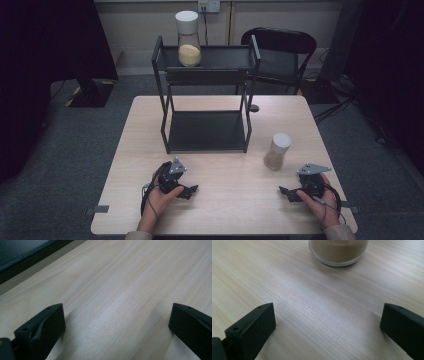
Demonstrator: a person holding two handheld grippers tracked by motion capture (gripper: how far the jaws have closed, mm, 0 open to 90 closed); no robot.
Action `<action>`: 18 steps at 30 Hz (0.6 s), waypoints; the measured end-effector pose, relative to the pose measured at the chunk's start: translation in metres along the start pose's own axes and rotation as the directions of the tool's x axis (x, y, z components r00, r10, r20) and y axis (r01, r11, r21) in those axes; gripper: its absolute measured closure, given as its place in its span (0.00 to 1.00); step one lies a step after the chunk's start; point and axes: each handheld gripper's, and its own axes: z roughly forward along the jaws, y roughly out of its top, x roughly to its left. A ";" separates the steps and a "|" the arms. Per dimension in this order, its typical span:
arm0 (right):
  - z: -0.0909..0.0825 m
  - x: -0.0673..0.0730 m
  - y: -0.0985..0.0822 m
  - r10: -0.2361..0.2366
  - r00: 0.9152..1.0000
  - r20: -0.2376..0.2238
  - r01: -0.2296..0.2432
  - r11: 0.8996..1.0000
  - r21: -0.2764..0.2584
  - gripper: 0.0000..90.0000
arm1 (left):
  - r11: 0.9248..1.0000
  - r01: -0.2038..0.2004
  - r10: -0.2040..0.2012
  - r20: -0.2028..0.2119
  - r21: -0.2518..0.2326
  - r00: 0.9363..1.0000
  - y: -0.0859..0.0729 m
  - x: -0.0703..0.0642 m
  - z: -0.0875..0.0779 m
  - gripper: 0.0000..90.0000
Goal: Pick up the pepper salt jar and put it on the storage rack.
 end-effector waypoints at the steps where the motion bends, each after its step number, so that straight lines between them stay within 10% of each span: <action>1: 0.000 -0.001 0.000 -0.001 1.000 -0.002 0.001 1.000 -0.001 0.00 | 1.000 0.000 0.000 0.000 0.000 1.000 0.000 0.000 0.000 0.00; 18: 0.003 -0.013 0.032 0.030 1.000 0.002 -0.029 0.997 -0.066 0.02 | 1.000 0.000 0.000 -0.001 -0.001 1.000 0.000 0.000 0.000 0.00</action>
